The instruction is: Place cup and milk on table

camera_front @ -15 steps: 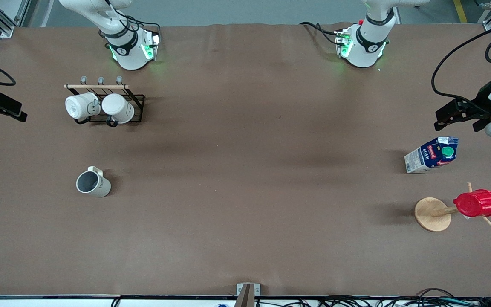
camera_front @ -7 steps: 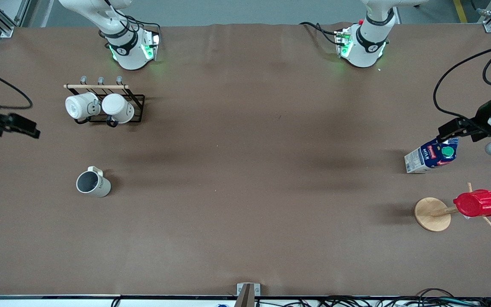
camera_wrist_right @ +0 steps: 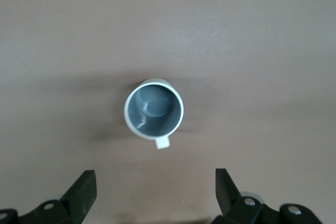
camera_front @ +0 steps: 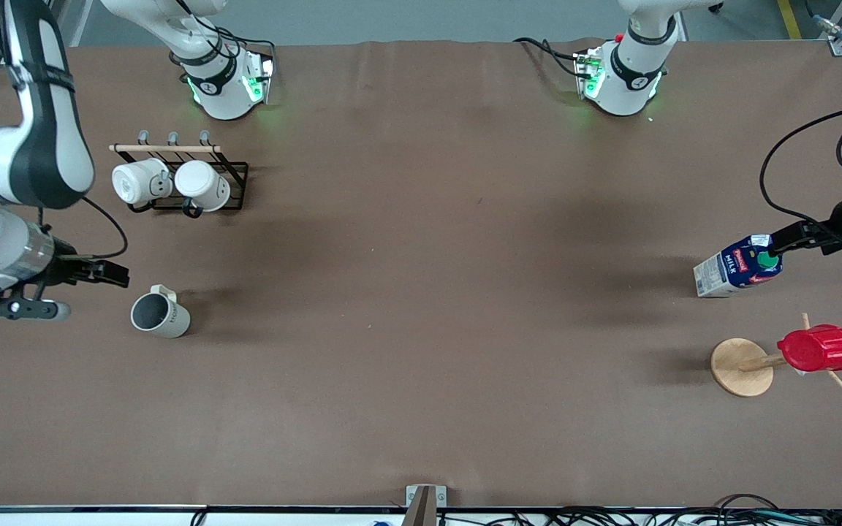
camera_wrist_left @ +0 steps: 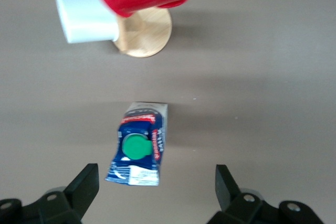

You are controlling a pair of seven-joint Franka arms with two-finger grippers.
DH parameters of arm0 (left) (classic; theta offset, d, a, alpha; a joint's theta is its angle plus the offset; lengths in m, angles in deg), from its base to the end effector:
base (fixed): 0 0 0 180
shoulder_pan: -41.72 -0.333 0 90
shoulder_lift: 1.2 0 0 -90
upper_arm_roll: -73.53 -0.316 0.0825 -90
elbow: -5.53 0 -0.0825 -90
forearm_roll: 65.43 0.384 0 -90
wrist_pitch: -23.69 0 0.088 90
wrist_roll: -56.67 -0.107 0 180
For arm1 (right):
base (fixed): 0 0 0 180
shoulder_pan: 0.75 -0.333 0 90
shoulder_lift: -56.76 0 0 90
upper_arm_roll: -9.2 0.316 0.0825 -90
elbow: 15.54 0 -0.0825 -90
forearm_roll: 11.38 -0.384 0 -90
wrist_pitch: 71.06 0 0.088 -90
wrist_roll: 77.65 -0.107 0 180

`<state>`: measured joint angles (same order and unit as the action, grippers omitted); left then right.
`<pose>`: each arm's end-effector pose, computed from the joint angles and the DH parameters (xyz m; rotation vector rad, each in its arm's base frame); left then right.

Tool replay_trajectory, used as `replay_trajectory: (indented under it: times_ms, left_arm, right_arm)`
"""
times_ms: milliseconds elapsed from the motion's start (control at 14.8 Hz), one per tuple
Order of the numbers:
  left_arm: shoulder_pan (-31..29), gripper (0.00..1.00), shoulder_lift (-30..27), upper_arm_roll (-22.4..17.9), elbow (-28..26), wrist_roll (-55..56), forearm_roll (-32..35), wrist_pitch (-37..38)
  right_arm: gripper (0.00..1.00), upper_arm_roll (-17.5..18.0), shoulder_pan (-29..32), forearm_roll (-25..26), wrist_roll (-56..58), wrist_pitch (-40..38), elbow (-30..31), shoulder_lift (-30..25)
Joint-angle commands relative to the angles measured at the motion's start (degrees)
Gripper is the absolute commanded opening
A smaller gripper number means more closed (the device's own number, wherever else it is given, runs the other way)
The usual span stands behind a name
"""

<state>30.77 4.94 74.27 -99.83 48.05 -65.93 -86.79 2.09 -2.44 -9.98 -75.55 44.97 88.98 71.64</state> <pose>0.5802 0.1041 0.4658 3.1288 0.0484 -0.0250 0.6149 -0.0554 0.3898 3.0898 -0.0670 -0.0933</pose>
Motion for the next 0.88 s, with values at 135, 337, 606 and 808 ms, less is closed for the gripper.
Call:
replay_trajectory:
  times_ms: [135,337,606,808]
  left_arm:
    - [-1.7,0.98,1.07,0.31,-4.15,-0.34,0.41,-6.15]
    - [-2.14,0.98,1.15,0.22,-7.4,-0.25,0.5,-8.96]
    - [-2.58,0.98,1.59,0.22,-10.04,0.01,0.41,-11.87]
    - [-2.58,0.97,1.86,0.22,-12.5,0.01,0.41,-15.55]
  right_arm:
    - [1.0,-1.41,1.61,-0.43,4.4,9.56,1.56,7.7]
    - [1.0,-1.49,1.61,-3.67,4.58,11.75,2.09,10.86]
    - [1.0,-1.41,1.52,-3.95,4.66,16.59,4.46,12.71]
    - [0.92,-1.41,1.43,-3.95,4.58,19.32,4.55,14.12]
